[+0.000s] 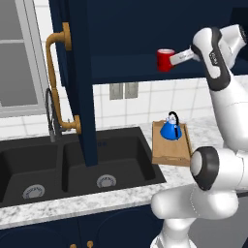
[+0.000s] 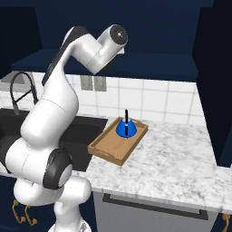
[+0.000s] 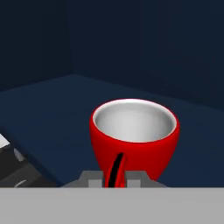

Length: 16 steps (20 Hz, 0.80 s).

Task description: Pick the kettle from the counter and place it on the tray. Then pick the mug from the cabinet and place it on the tray. Then close the cabinet doors.

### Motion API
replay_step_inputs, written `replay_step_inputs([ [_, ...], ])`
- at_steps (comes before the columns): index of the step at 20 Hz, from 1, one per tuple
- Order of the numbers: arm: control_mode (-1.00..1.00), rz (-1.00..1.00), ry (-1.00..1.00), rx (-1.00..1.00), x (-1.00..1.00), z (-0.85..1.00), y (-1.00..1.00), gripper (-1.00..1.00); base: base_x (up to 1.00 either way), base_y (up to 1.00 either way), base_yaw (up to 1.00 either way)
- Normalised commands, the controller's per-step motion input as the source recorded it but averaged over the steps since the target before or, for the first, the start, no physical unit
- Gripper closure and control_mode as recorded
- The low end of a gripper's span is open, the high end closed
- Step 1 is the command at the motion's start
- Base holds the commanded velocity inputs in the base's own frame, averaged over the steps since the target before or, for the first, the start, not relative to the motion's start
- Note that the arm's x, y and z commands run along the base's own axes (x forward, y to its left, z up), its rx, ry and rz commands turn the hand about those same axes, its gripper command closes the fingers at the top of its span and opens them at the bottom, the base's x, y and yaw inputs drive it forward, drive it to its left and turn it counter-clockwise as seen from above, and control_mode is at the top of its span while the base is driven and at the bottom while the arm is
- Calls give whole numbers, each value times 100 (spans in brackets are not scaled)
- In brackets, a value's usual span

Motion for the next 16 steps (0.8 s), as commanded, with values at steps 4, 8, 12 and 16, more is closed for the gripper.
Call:
replay_step_inputs([
  [4, -100, 10, -1, 0, -96, -4, -18, 100, 0, 0, 0],
  [8, -100, 9, -10, 0, -100, -13, -5, 100, 0, 0, 0],
  [12, -100, 5, -11, 0, -100, -1, -1, 100, 0, 0, 0],
  [16, -100, 6, -6, 0, -100, -23, 0, 100, 0, 0, 0],
])
